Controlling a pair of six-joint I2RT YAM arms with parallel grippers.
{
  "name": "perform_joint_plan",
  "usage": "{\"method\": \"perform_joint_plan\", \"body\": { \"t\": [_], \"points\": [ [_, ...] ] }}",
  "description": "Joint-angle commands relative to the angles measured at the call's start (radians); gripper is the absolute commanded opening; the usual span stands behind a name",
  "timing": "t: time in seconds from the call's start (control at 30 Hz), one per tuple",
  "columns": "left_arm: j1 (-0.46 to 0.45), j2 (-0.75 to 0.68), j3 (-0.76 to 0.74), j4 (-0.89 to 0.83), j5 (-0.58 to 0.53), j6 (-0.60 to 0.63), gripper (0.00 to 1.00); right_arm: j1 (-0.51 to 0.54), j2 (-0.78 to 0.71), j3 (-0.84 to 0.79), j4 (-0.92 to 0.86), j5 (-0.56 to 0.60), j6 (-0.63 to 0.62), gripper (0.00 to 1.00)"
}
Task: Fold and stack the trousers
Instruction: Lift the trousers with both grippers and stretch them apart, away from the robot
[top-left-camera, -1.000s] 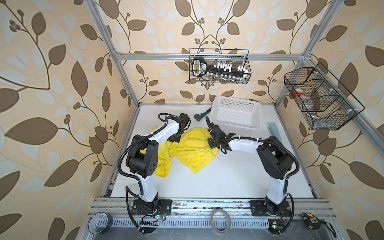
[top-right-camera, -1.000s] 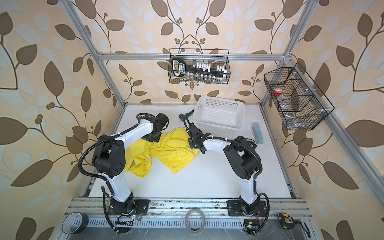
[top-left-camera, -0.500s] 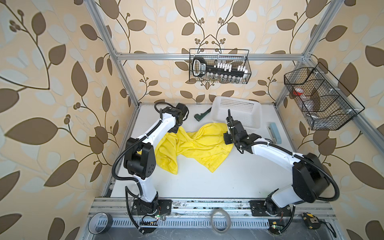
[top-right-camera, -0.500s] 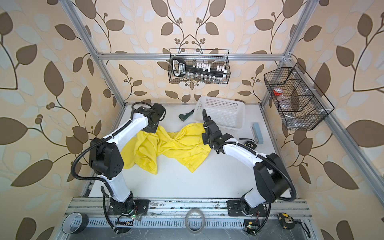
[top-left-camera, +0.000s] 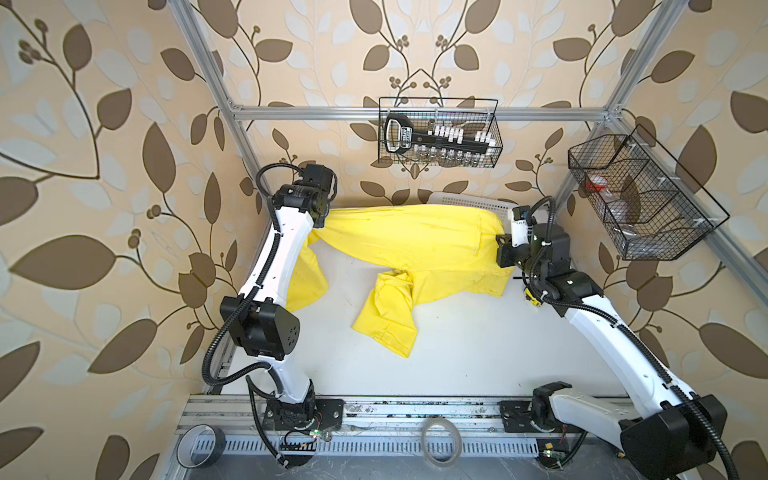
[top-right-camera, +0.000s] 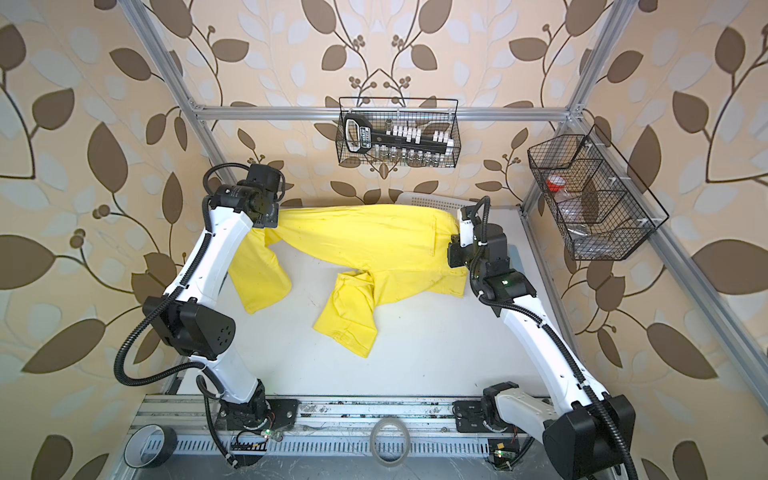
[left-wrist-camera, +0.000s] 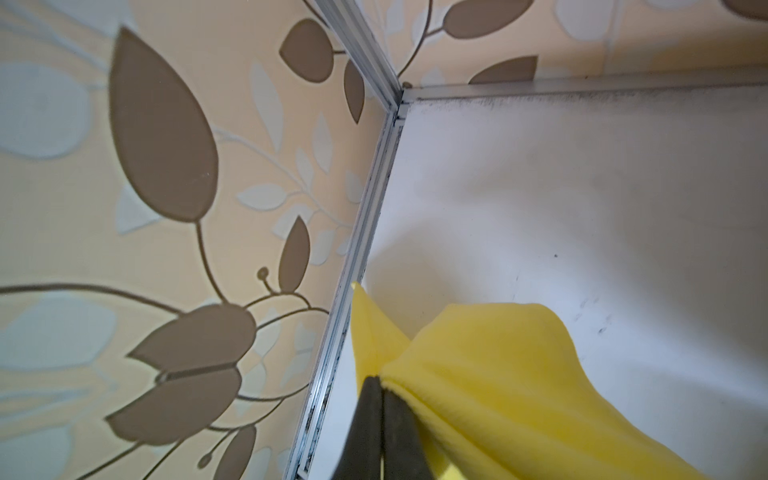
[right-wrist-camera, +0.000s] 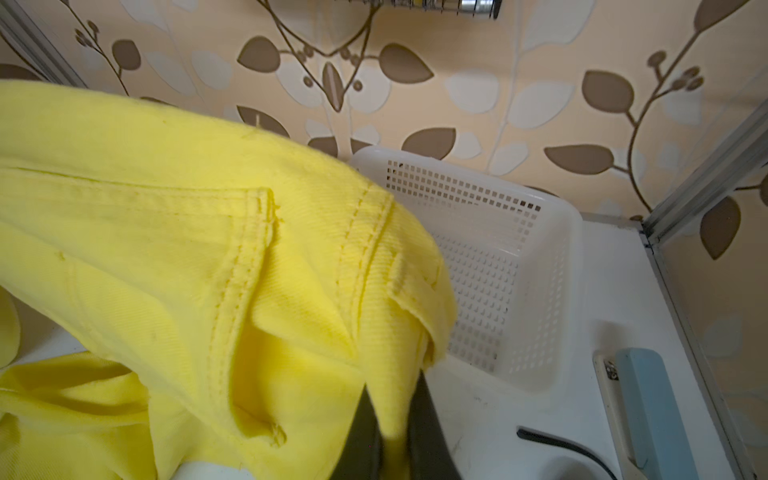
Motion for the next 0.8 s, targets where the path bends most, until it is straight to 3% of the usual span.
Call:
{"method": "perform_joint_plan", "body": {
  "t": [0.0,0.17,0.3,0.4,0.53,0.63,0.77],
  "points": [
    [0.060,0.030,0.150,-0.006,-0.098,0.013,0.00,-0.040,0.005,0.022,0.095,0.047,-0.041,0.00],
    [0.060,0.087,0.319,-0.056,0.013,-0.008,0.00,-0.042,0.101,0.167,0.120,-0.008,-0.018,0.00],
    [0.067,0.078,0.394,-0.064,-0.062,-0.024,0.00,-0.042,0.136,0.273,0.142,-0.078,0.012,0.00],
    [0.086,0.013,0.361,-0.068,-0.041,-0.039,0.00,-0.042,0.099,0.240,0.183,-0.109,0.022,0.00],
    [0.086,-0.186,0.059,-0.031,0.118,-0.117,0.00,-0.065,-0.036,0.006,0.262,-0.077,0.060,0.00],
    [0.084,-0.403,-0.313,0.092,0.324,-0.208,0.00,-0.127,-0.113,-0.163,0.327,-0.137,0.176,0.00],
    [0.083,-0.576,-0.592,0.095,0.399,-0.282,0.00,-0.142,-0.199,-0.310,0.296,-0.095,0.215,0.00]
  ]
}}
